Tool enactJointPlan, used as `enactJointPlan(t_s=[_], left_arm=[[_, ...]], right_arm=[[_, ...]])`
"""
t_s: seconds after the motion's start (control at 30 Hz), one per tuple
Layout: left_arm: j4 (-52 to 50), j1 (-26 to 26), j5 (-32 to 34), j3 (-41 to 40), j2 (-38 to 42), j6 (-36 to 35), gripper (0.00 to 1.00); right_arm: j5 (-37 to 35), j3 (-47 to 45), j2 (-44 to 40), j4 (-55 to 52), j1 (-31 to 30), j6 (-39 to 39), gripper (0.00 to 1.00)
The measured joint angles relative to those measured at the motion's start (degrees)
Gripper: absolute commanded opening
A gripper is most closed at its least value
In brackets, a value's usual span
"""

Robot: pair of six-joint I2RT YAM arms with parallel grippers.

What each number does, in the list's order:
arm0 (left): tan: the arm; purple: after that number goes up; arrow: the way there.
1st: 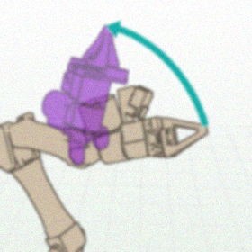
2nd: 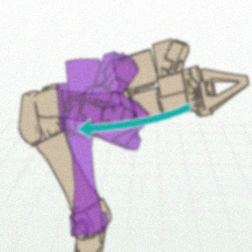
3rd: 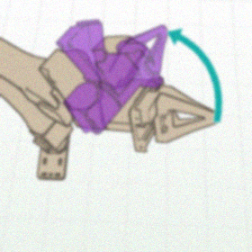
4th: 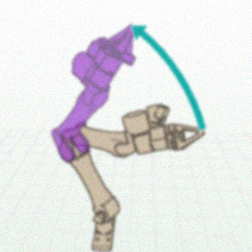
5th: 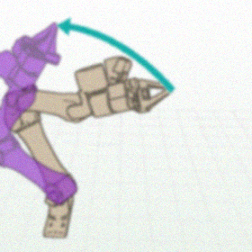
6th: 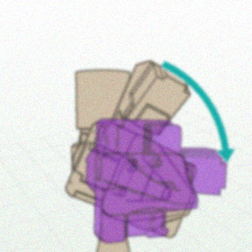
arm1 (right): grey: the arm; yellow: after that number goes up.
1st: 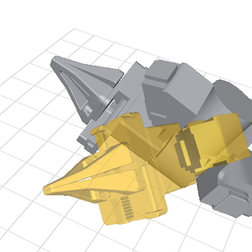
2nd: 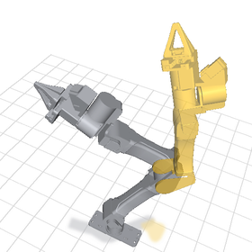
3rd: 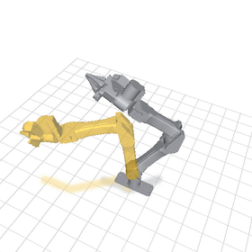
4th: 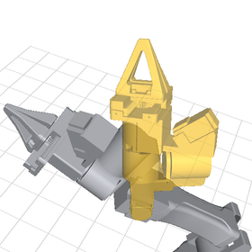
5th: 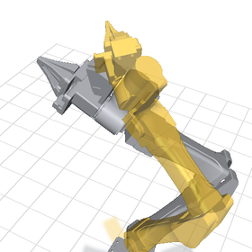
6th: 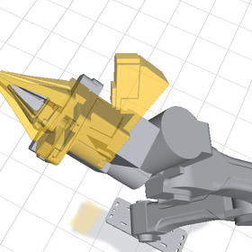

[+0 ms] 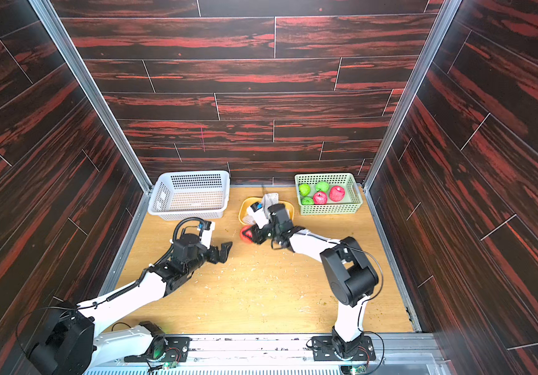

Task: Remove foam nets from apples
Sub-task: Pick up the apple from the center of the board, then place the apple in the basket.

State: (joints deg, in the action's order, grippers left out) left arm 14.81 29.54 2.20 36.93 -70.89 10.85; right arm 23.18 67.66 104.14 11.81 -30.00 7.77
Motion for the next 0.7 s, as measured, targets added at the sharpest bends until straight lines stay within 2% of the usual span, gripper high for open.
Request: enactJointPlan(t_s=[0.1, 0.23, 0.4, 0.57, 0.7], left_arm=[[0.2, 0.0, -0.2, 9.5, -5.4, -1.4, 1.00], [0.2, 0.1, -2.6, 23.3, -14.8, -1.8, 1.00], [-0.1, 1.0, -6.4, 34.9, -25.5, -1.0, 1.00], [-1.8, 3.5, -9.2, 42.6, -34.4, -0.5, 1.00], [-3.3, 5.6, -10.6, 44.5, -37.7, -0.4, 1.00]], right_arm=[[-0.7, 5.5, -0.3, -0.5, 6.5, 1.6, 0.30], [-5.6, 12.9, 0.4, -3.8, 16.4, 2.6, 0.30], [-11.4, 23.8, 6.3, -9.2, 26.0, 2.5, 0.30], [-16.7, 30.4, 12.4, -17.0, 31.6, 2.3, 0.30], [-21.0, 31.8, 14.8, -22.0, 34.8, 1.7, 0.31]])
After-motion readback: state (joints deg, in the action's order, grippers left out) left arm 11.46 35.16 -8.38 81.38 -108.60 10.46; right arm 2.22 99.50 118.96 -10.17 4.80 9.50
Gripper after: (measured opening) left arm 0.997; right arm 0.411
